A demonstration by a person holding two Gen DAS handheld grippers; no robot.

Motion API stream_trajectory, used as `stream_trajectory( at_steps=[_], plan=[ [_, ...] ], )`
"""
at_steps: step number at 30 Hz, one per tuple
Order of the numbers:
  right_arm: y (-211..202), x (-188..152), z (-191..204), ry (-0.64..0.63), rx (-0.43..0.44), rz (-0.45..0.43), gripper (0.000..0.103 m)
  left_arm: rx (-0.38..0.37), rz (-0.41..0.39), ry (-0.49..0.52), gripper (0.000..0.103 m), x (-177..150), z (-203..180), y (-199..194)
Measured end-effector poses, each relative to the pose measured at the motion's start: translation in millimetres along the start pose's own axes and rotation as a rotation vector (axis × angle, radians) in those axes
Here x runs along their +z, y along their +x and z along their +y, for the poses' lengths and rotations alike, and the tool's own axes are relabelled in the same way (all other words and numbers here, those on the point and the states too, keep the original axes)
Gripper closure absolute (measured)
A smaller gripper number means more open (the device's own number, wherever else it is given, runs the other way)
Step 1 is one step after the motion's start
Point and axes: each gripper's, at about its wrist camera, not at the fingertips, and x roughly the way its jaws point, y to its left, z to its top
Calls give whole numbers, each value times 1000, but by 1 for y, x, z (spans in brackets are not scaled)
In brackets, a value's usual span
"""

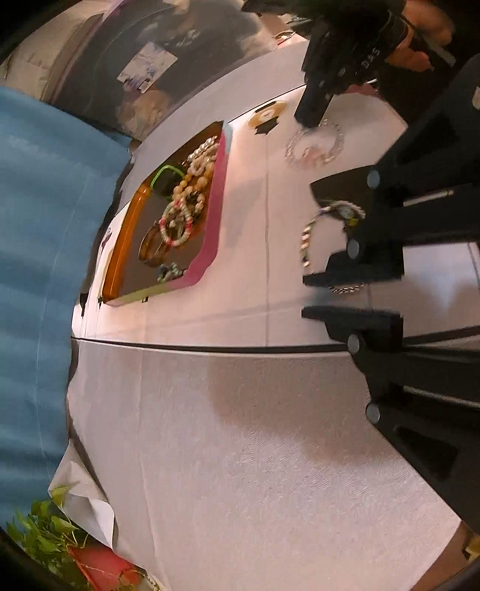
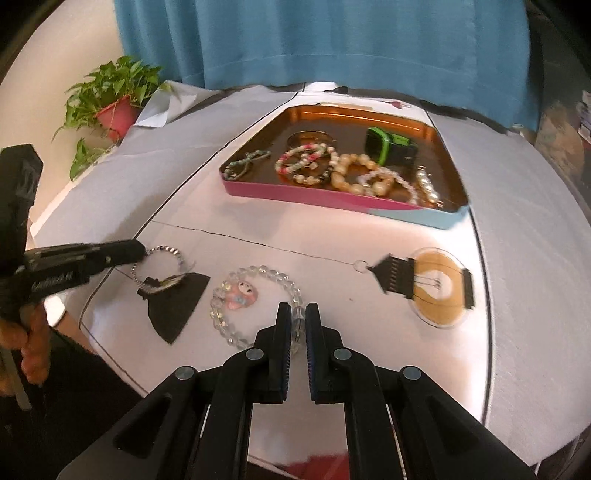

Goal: Organize jewelry
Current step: 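Grasp the letter-bead chain bracelet with the left gripper while the right gripper grasps the crystal bead bracelet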

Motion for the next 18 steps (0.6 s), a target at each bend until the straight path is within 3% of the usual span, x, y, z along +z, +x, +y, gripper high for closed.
stream_trajectory(
  at_steps=[2, 6, 8, 10, 12, 14, 18],
  plan=[
    [-1, 2, -1, -1, -2, -10, 94, 1, 5, 28, 80, 3, -3, 2],
    [-1, 7, 1, -34, 9, -24, 94, 68, 31, 208, 46, -4, -28, 5],
    [0, 7, 2, -54, 22, -22, 94, 114, 27, 261, 46, -11, -32, 4],
    [3, 6, 3, -66, 33, -13, 93, 126, 20, 260, 50, -15, -32, 3],
    [9, 4, 7, -108, 22, -9, 93, 145, 10, 238, 78, -13, -28, 1],
    [12, 3, 16, -190, -16, -16, 88, 155, 4, 220, 93, -11, -23, 1],
    [17, 10, 10, -166, 4, 4, 89, 148, 6, 194, 102, -5, -22, 4]
  ],
)
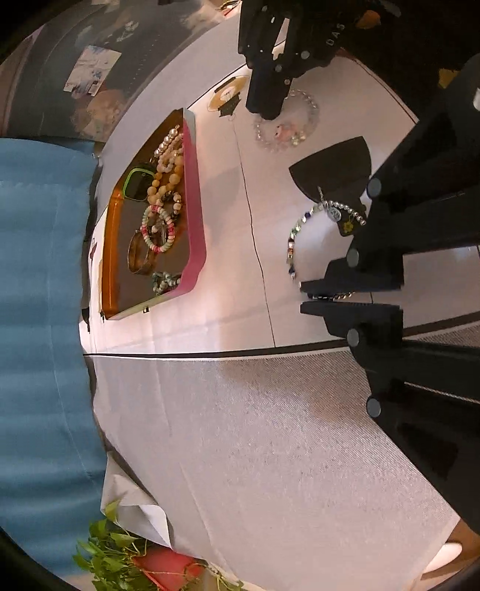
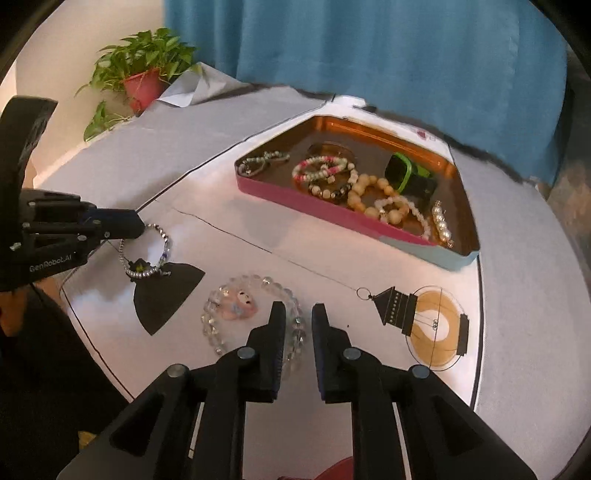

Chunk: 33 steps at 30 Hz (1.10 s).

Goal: Organize jewelry
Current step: 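Grasp the letter-bead chain bracelet with the left gripper while the right gripper grasps the crystal bead bracelet, then carry both bracelets over the orange tray with both grippers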

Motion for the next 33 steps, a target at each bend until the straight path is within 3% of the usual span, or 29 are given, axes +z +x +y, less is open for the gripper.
stream_trajectory(
  at_steps=[1, 4, 7, 14, 22, 29, 33],
  plan=[
    [1, 1, -3, 13, -5, 8, 96, -12, 8, -14, 102, 1, 0, 0],
    [0, 1, -11, 76, 36, 15, 96, -85, 37, -97, 102, 4, 4, -3],
    [-11, -4, -21, 180, 82, -12, 96, -80, 31, -141, 102, 9, 2, -15],
    [-48, 0, -27, 290, 92, -51, 96, -74, -22, -110, 102, 30, -26, -52],
    [-114, 27, -20, 251, 59, -147, 96, -40, -110, -101, 102, 57, -53, -101],
    [-180, 47, -10, 210, 43, -256, 96, 82, -268, -25, 101, 80, -85, -168],
    [-211, 57, -2, 160, 32, -303, 96, 69, -323, -16, 101, 88, -96, -192]
  ],
)
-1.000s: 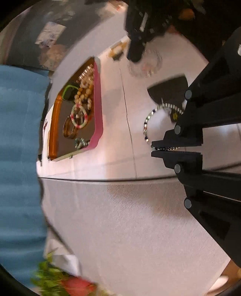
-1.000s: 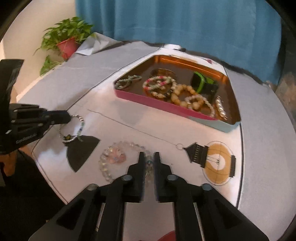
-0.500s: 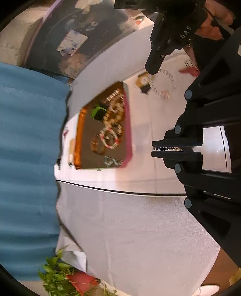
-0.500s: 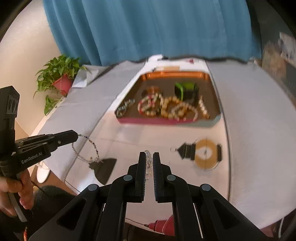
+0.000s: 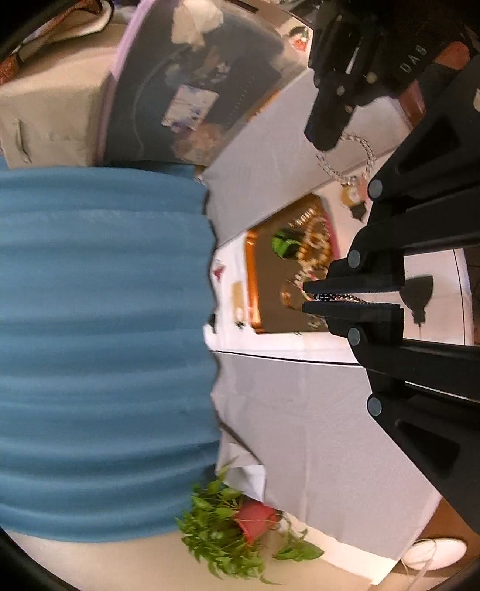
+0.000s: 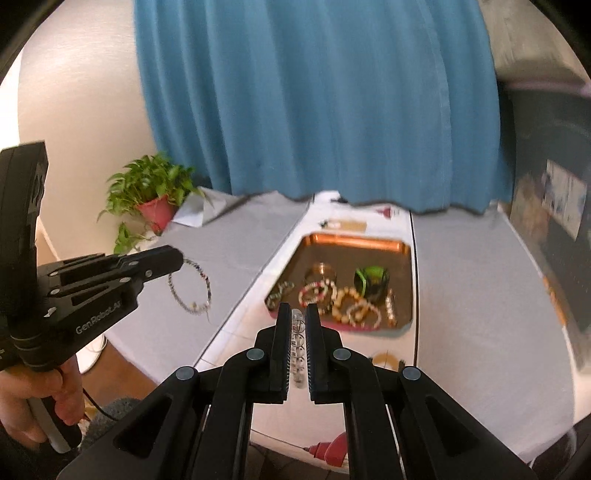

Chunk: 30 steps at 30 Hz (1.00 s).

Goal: Organize jewelry
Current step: 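Carry both bracelets over the orange tray with both grippers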

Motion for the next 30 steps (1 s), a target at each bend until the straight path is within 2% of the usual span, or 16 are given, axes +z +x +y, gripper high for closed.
stream_trajectory(
  at_steps=[6, 13, 23, 30],
  plan=[
    [-24, 15, 5, -21, 11, -46, 96, -39, -53, 27, 101, 16, -17, -15],
    [-23, 25, -3, -13, 28, -75, 96, -72, -73, 31, 101, 30, -26, -1],
    [23, 30, -34, 37, 50, -41, 96, -82, -16, 16, 101, 32, -16, 62],
    [72, 25, -56, 64, 50, 5, 96, -87, 29, -61, 101, 26, 15, 115]
  ],
)
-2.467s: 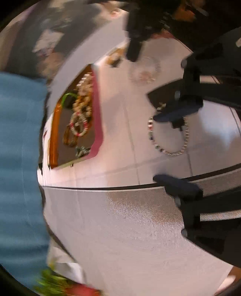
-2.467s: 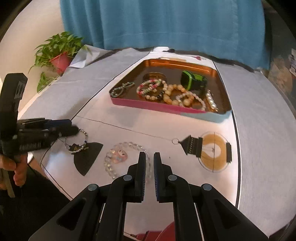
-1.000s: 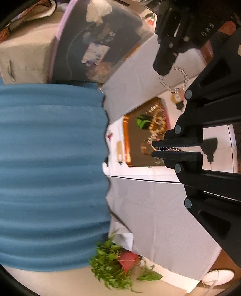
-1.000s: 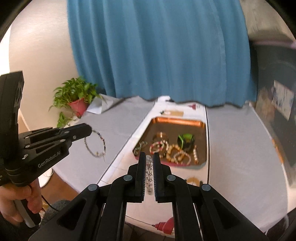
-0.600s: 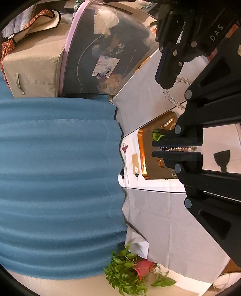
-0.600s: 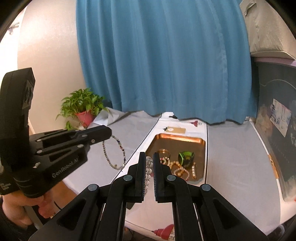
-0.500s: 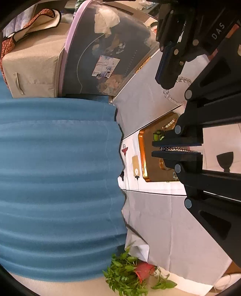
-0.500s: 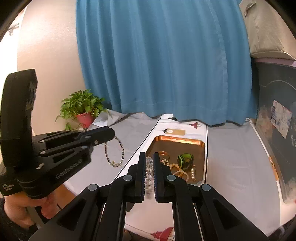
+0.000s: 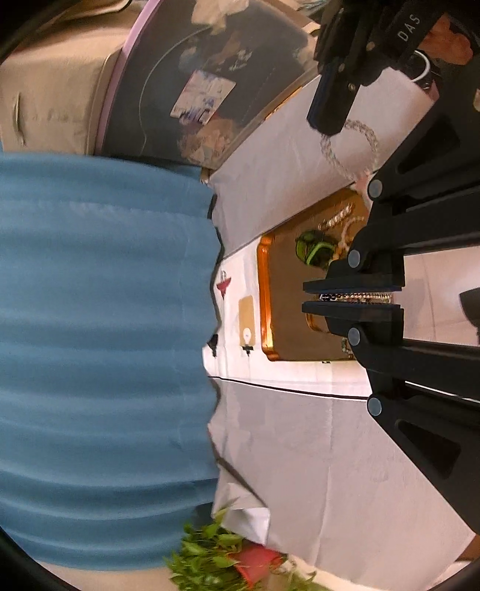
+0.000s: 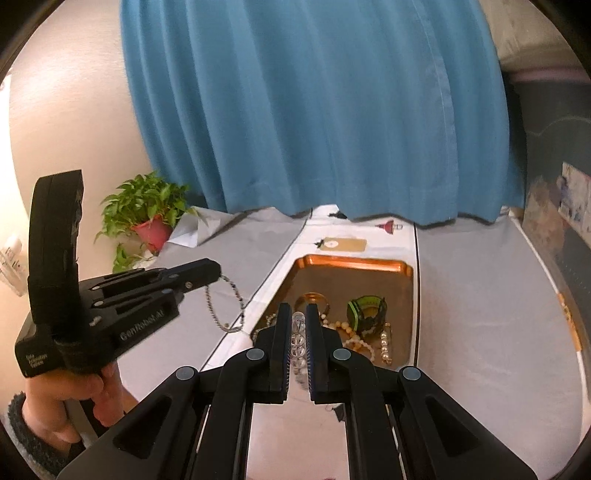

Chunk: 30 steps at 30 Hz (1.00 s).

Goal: Organize jewelry
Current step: 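Carry both bracelets over the orange tray with both grippers, then open both grippers to drop the bracelets into the tray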

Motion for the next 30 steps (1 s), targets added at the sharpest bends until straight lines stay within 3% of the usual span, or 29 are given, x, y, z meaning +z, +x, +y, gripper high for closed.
stream_trajectory(
  at_steps=[5, 7, 13, 16, 19, 21, 25, 30],
  plan=[
    [36, 1, -13, -8, -12, 15, 96, -17, -4, -40, 101, 0, 19, 29],
    [49, 3, -10, -59, -52, 8, 96, -61, -3, -73, 101, 1, 26, 43],
    [88, 6, -14, -28, -18, -32, 96, -190, -12, -189, 101, 3, 45, 77],
    [107, 5, -19, -42, 0, -36, 96, -147, -45, -166, 101, 5, 43, 83],
    [122, 4, -26, -90, 0, -28, 96, -67, -53, -65, 101, 4, 33, 96],
    [132, 0, -30, -112, -6, -13, 96, -20, 1, -36, 101, -1, 31, 117],
    [160, -14, -39, -95, -3, 53, 96, -13, 145, -115, 101, -20, 49, 162],
    [191, -35, -47, -52, -12, 165, 96, 26, 232, -97, 101, -35, 52, 191]
  ],
)
